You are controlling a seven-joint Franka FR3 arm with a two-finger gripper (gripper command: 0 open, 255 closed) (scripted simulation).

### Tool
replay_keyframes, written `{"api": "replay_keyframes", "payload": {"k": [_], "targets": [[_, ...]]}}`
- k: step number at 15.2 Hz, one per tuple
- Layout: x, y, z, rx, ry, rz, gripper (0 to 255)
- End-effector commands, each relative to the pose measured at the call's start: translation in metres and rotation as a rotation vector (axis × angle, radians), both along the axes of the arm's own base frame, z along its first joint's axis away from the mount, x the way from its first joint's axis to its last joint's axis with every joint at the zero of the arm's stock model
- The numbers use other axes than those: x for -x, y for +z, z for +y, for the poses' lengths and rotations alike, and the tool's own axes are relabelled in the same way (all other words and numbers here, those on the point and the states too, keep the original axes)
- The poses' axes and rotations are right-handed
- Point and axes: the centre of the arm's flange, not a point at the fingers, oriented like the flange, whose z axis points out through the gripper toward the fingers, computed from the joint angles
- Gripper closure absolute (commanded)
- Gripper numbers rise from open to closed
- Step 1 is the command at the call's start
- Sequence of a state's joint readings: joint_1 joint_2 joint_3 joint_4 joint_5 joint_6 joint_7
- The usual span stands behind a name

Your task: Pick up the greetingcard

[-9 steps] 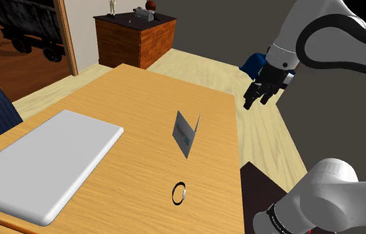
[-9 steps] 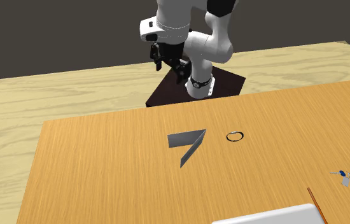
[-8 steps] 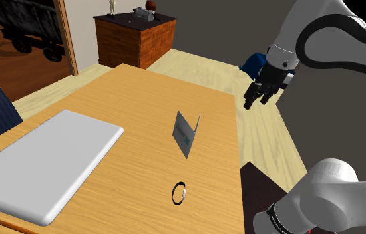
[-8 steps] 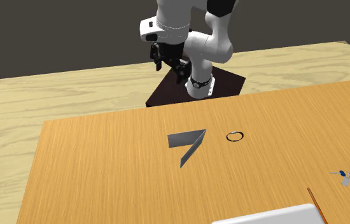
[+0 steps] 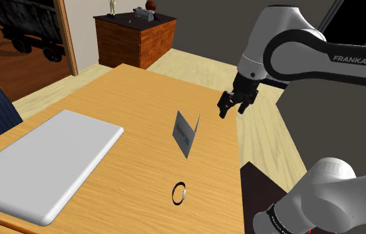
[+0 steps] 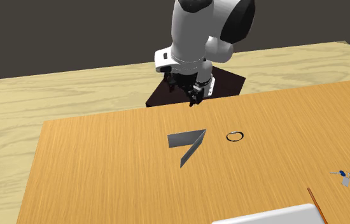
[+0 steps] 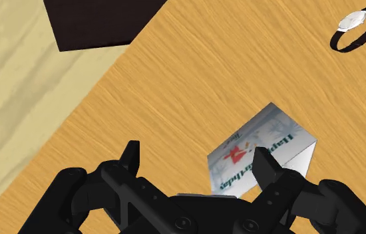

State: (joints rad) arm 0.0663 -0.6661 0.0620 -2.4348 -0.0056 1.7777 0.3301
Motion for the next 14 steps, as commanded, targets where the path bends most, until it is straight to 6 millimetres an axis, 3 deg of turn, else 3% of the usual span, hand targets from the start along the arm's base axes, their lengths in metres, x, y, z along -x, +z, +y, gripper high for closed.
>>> {"api": "replay_keyframes", "payload": {"k": [1,9,14], "targets": [[-0.014,-0.013,0.017,-0.013,-0.017,0.008,0],[-0.066,-0.061,0.091,-0.059,-0.073,0.039,0],[-0.068,-0.084,0.094,-0.06,-0.075,0.04,0]]}}
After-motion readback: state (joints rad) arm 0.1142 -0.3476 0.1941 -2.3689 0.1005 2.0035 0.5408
